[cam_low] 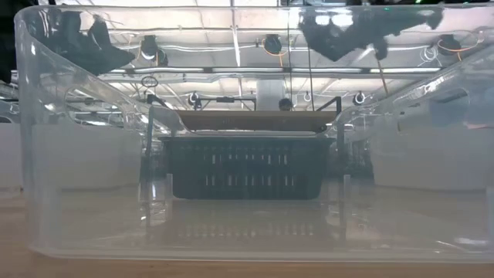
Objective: Stack baskets on shelf by color
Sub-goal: Put the top right black bin on the shelf
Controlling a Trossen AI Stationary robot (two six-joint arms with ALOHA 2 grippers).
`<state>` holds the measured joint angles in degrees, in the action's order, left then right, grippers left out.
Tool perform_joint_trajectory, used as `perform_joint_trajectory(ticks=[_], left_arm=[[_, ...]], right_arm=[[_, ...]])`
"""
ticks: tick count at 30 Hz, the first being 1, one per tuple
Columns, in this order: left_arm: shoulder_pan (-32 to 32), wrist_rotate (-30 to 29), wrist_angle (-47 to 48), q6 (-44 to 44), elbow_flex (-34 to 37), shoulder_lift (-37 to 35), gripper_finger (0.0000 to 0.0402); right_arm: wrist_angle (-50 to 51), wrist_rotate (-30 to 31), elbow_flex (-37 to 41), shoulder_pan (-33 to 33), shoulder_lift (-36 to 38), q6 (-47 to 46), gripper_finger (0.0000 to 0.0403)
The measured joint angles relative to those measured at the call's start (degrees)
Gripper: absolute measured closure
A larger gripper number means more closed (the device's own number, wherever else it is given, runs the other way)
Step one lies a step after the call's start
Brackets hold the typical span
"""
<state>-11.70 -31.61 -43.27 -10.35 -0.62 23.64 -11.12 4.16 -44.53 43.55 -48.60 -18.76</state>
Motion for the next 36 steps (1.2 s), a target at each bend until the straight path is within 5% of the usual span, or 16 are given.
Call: perform_joint_trajectory(ticks=[13, 20, 23, 25, 29, 36], left_arm=[[-1.0, 0.0, -0.3, 3.4, 0.0, 0.0, 0.0309], [-1.0, 0.1, -0.3, 3.8, 0.0, 0.0, 0.0309], [-1.0, 0.0, -0.3, 3.8, 0.0, 0.0, 0.0309], [-1.0, 0.1, -0.3, 3.8, 0.0, 0.0, 0.0309], [-1.0, 0.0, -0.4, 3.8, 0.0, 0.0, 0.0309], [-1.0, 0.0, -0.5, 4.7, 0.0, 0.0, 0.0309]], right_arm=[[-5.2, -0.2, 0.0, -6.0, -4.7, 7.5, 0.0401], [-5.4, -26.0, 0.0, -6.2, -3.2, 20.7, 0.0401], [-5.5, -29.9, 0.0, -6.2, -3.6, 21.0, 0.0401], [-6.8, -26.3, 0.0, -6.7, -4.6, 18.3, 0.0401], [-10.0, -9.3, 0.0, -9.9, -9.4, -6.7, 0.0402], [6.1, 7.0, -8.3, -14.4, -18.4, -4.6, 0.0402]])
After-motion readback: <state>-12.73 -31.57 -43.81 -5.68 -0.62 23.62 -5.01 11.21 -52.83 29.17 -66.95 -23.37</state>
